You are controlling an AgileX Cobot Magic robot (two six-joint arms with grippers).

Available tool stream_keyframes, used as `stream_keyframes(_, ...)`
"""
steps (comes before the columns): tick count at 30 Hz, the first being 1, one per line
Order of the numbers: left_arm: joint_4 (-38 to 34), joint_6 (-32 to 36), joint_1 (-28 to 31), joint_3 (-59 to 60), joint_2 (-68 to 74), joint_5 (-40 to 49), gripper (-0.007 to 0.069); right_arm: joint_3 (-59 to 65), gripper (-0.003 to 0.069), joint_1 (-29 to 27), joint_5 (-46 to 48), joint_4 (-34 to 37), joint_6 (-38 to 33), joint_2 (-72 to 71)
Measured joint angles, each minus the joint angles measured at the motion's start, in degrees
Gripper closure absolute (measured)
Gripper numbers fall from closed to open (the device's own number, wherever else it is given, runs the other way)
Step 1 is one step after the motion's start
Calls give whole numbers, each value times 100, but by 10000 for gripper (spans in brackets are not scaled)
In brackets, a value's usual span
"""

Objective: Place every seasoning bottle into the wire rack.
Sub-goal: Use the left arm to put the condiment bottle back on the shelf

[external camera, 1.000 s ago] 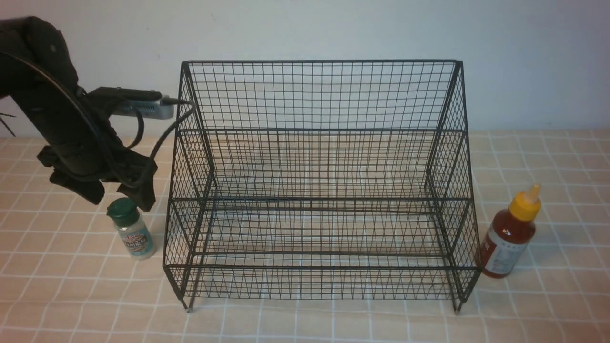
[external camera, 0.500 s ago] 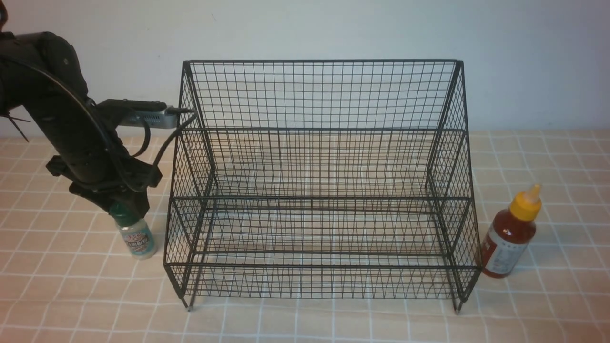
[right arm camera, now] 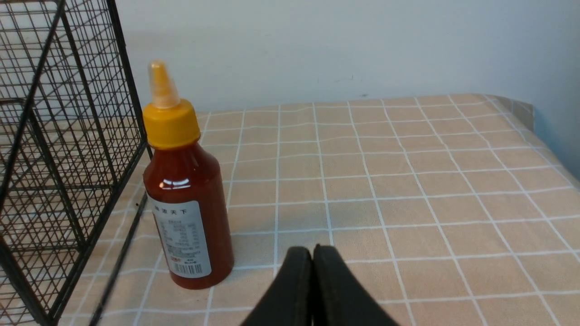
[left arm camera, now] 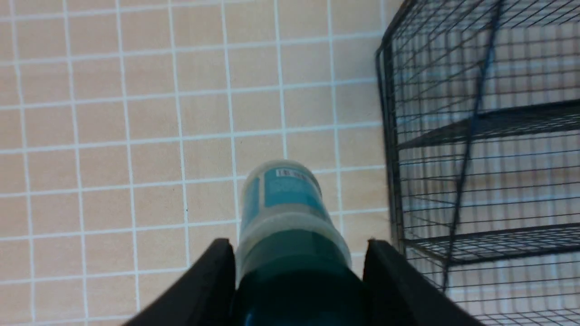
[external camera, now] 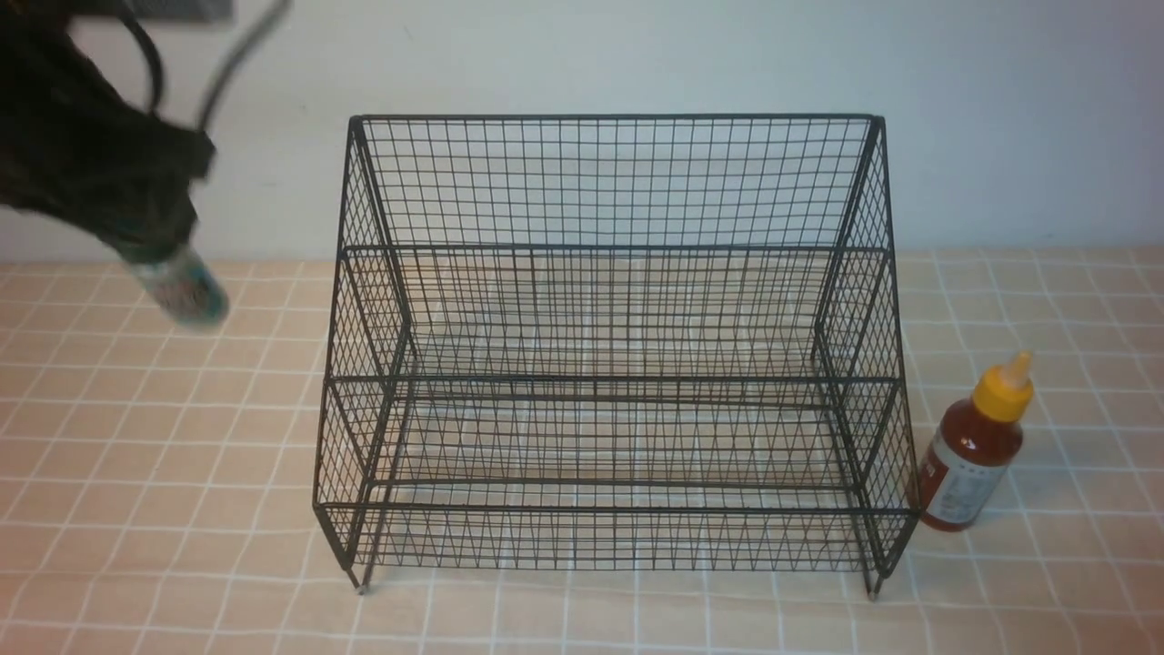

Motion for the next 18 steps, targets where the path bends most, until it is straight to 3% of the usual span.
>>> stream_keyframes(5,-18,-274,-702,7,-602,105,302,0,673,0,0,0,0,0)
stream_keyframes(12,87,-791,-2247,760,-671,104,302,0,673,0,0,5,0,0)
stream_keyframes(18,391,-1218,-2550,1273,-285,-71,302,0,673,0,0,5,0,0)
